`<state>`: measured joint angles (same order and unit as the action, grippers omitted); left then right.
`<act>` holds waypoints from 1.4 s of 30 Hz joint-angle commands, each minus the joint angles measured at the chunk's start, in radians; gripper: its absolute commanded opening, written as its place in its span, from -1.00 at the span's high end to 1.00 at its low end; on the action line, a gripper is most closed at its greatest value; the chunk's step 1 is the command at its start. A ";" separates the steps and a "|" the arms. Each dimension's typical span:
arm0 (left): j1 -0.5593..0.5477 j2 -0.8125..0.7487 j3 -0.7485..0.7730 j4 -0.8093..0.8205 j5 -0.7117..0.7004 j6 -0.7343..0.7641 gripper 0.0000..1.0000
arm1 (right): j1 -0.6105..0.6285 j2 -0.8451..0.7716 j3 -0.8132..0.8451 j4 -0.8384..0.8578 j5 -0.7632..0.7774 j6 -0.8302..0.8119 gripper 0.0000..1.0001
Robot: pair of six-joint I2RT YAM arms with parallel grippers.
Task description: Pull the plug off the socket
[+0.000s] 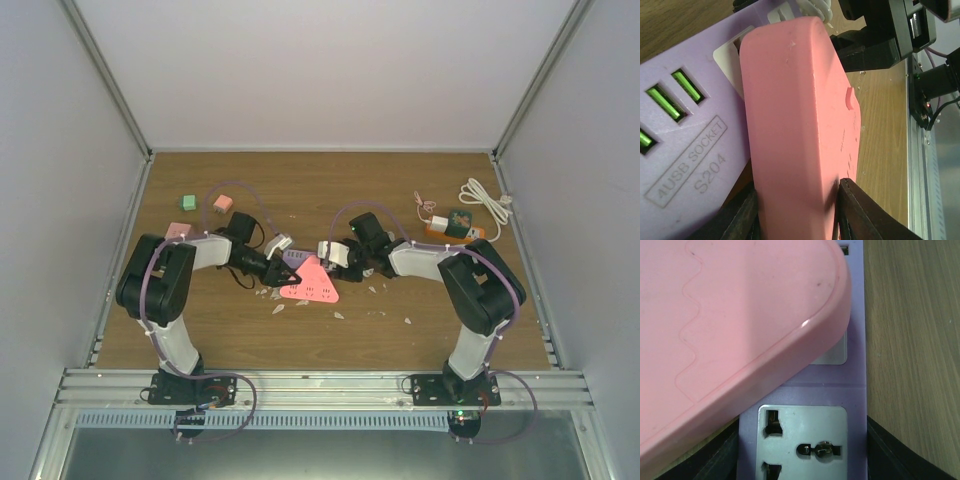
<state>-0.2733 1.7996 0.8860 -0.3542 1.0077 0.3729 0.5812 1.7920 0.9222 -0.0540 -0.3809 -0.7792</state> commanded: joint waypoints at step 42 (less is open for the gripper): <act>0.038 -0.088 -0.042 0.142 -0.004 -0.011 -0.74 | -0.016 -0.011 0.016 -0.038 0.009 0.005 -0.41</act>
<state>-0.2493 1.7653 0.8719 -0.2855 1.0245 0.3553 0.5823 1.7821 0.9092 -0.0597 -0.3248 -0.7906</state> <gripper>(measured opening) 0.856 0.669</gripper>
